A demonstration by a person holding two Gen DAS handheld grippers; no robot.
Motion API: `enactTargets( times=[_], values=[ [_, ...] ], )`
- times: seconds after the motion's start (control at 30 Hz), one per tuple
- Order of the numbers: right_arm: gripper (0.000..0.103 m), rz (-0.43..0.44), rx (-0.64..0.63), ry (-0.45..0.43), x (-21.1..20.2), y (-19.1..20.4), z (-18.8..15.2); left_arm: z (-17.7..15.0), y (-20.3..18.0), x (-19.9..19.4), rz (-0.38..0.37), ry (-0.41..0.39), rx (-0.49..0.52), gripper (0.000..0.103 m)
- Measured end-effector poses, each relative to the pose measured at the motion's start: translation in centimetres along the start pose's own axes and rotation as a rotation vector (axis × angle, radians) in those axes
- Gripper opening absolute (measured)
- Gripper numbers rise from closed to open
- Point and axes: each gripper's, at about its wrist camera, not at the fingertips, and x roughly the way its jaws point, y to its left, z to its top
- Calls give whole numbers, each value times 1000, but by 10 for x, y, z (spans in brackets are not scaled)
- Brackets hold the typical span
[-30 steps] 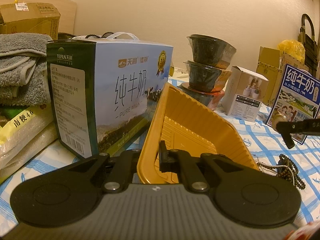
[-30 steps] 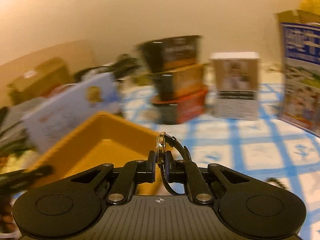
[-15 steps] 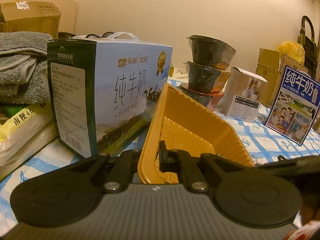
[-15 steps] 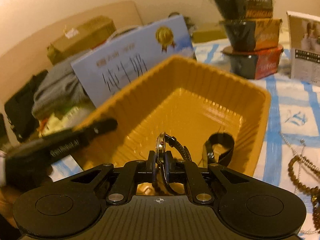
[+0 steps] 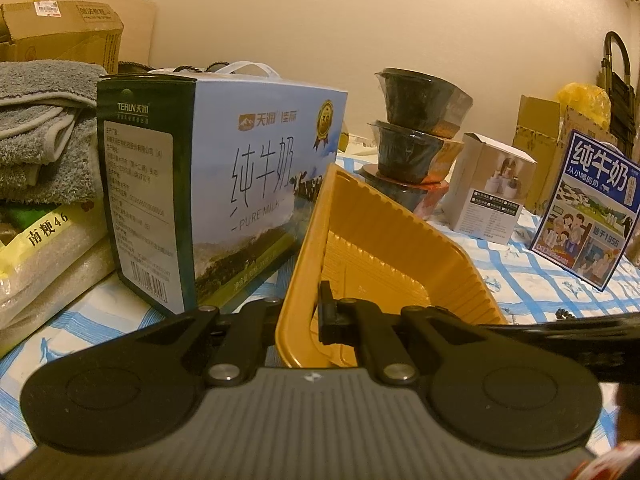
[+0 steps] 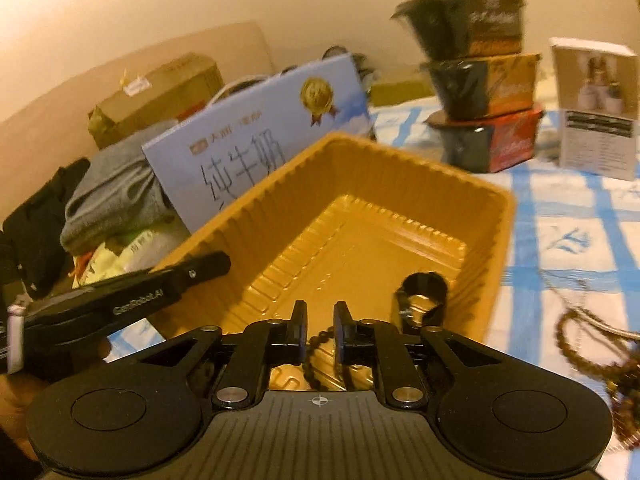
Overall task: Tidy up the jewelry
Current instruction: 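Carry the gold watch over the orange tray and open the right tool, then grasp the pearl strand from the pile with the right tool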
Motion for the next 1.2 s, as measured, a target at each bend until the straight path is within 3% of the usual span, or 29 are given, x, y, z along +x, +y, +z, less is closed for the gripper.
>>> enactTargets(
  times=[0.1, 0.23, 0.63, 0.87, 1.2],
  values=[
    [19, -21, 50, -36, -23, -10, -6, 0, 0, 0, 1, 0, 0, 6],
    [20, -115, 80, -63, -53, -26, -20, 0, 0, 0, 1, 1, 1, 6],
    [21, -403, 191, -31, -111, -90, -59, -2, 0, 1, 6, 0, 7, 6],
    [21, -455, 204, -21, -119, -103, -65, -2, -1, 0, 7, 1, 8, 6],
    [21, -488, 95, -25, -100, -109, -53, -2, -1, -1, 4, 1, 10, 6]
  ],
)
